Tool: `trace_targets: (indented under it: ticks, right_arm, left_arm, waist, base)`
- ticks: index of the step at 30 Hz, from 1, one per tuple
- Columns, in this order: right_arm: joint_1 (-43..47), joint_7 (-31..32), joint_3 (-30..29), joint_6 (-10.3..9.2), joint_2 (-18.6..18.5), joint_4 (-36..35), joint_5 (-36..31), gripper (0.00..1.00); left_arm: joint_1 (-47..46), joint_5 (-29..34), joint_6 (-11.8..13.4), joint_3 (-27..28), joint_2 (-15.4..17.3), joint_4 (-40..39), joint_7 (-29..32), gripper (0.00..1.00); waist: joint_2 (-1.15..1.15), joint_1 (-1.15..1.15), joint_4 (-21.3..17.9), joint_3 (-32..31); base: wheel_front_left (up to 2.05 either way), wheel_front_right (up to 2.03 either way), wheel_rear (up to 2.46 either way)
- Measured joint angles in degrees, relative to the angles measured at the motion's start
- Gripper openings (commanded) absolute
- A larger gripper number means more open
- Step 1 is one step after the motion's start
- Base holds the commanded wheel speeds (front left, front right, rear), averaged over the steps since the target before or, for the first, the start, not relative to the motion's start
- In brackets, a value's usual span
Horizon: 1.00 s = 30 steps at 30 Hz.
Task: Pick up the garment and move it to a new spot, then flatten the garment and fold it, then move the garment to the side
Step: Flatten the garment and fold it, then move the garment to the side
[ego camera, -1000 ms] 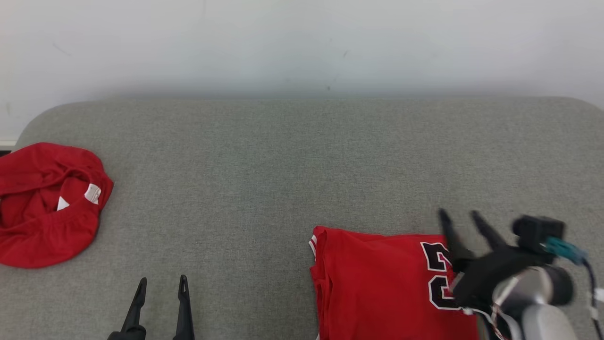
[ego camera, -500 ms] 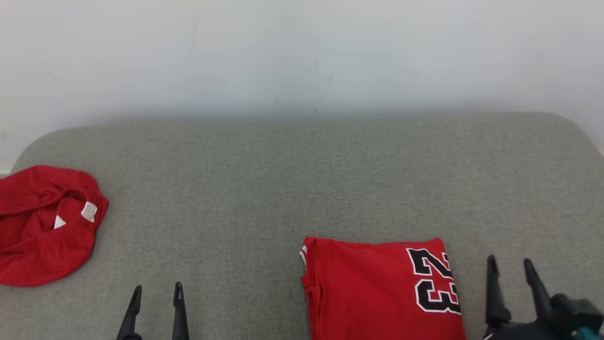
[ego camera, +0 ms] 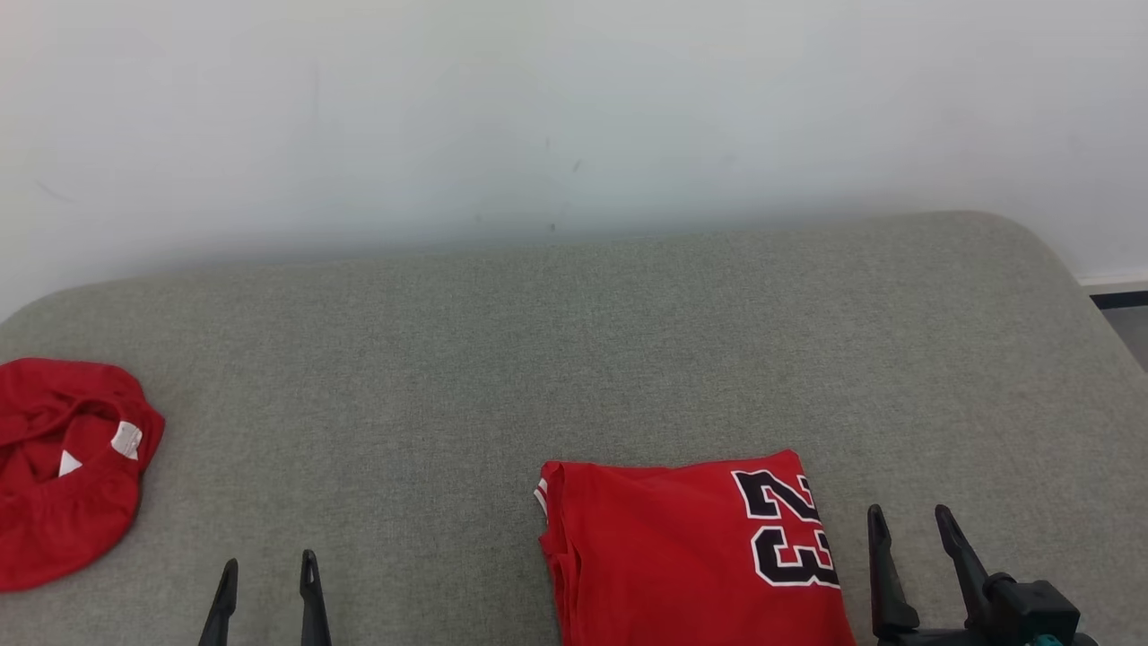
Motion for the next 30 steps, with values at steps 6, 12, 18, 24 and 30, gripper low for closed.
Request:
trace_targets:
  ticks: [6,12,18,24,30]
  right_arm:
    - [-0.06,0.42,0.23,0.00,0.01,-0.14,-0.47,1.00]
    - [-0.03,1.03,0.15,0.00,-0.01,-0.43,-0.69,1.00]
    - [0.17,1.91,0.47,0.00,0.00,-0.81,-0.36,1.00]
    - [0.29,2.21,0.73,0.00,0.00,-1.15,0.16,1.00]
    - [0.43,2.25,0.79,0.00,0.00,-1.45,0.33,1.00]
  left_arm:
    - [0.03,-0.99,-0.04,-0.13,-0.03,1.64,-0.01,1.00]
    - [0.47,-0.92,0.44,-0.34,-0.03,4.04,-0.01,1.00]
    - [0.29,-0.89,-0.57,-0.03,-0.03,7.00,-0.01,1.00]
    - [-0.40,-0.89,-1.23,0.10,0.00,8.55,-0.01,1.00]
    - [-1.02,-0.86,-1.51,0.30,0.03,8.61,-0.01,1.00]
  waist:
    - [0.00,0.00,0.16,-0.13]
    - [0.00,0.00,0.58,-0.57]
    - [0.00,0.00,0.96,-1.17]
    - [0.00,0.00,1.13,-1.52]
    - [0.00,0.00,1.23,-1.46]
  base:
    - [0.00,0.00,0.00]
    - [0.00,0.00,0.00]
    - [0.00,0.00,0.00]
    - [0.00,0.00,0.00]
    - [0.00,0.00,0.00]
